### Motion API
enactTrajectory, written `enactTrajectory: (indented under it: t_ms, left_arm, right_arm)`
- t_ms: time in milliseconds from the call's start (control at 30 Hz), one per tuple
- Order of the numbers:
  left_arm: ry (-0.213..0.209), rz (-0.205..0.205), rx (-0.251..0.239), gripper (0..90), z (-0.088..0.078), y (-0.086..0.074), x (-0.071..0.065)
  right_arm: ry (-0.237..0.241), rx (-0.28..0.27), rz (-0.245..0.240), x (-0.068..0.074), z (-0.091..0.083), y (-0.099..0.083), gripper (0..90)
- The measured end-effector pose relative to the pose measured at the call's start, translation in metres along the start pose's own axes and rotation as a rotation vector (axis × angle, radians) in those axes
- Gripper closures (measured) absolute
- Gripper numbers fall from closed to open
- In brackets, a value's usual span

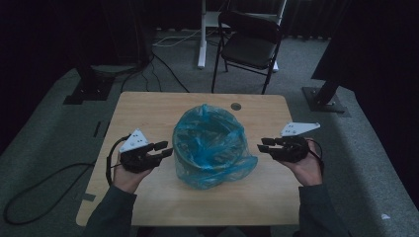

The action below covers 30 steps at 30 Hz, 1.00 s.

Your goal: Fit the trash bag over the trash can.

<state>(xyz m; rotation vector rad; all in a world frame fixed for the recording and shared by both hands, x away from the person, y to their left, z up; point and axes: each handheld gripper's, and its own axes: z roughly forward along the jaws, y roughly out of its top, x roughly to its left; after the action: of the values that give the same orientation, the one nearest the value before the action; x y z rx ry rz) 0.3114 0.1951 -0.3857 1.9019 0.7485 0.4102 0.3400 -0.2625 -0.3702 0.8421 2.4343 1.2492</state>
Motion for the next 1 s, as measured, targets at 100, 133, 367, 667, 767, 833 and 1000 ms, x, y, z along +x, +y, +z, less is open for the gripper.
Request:
enactTrajectory:
  t_ms: [100,133,367,667,767,833,1000]
  left_arm:
    - [0.005,-0.003,-0.016,63.1,0.002,0.007,0.005]
    - [0.002,-0.008,-0.018,62.6,0.003,0.009,0.006]
    - [-0.012,-0.018,-0.021,60.4,0.014,0.020,0.011]
    - [0.000,-0.023,-0.008,59.4,0.032,0.037,0.021]
    - [0.004,-0.025,0.005,59.0,0.039,0.041,0.023]
    - [0.006,-0.026,0.020,58.8,0.046,0.043,0.025]
    - [0.020,-0.034,0.053,58.5,0.063,0.049,0.031]
  right_arm:
    - [-0.002,-0.022,0.001,0.001,0.001,0.009,65.8]
    - [-0.002,-0.028,-0.002,0.002,0.002,0.012,65.8]
    - [0.007,-0.086,0.008,0.005,0.010,0.031,66.1]
    - [0.016,-0.133,0.029,0.002,0.024,0.051,65.7]
    - [0.030,-0.132,0.035,0.001,0.030,0.055,64.7]
    - [0.041,-0.130,0.036,0.000,0.033,0.056,64.5]
    - [0.033,-0.100,0.043,-0.003,0.040,0.057,68.2]
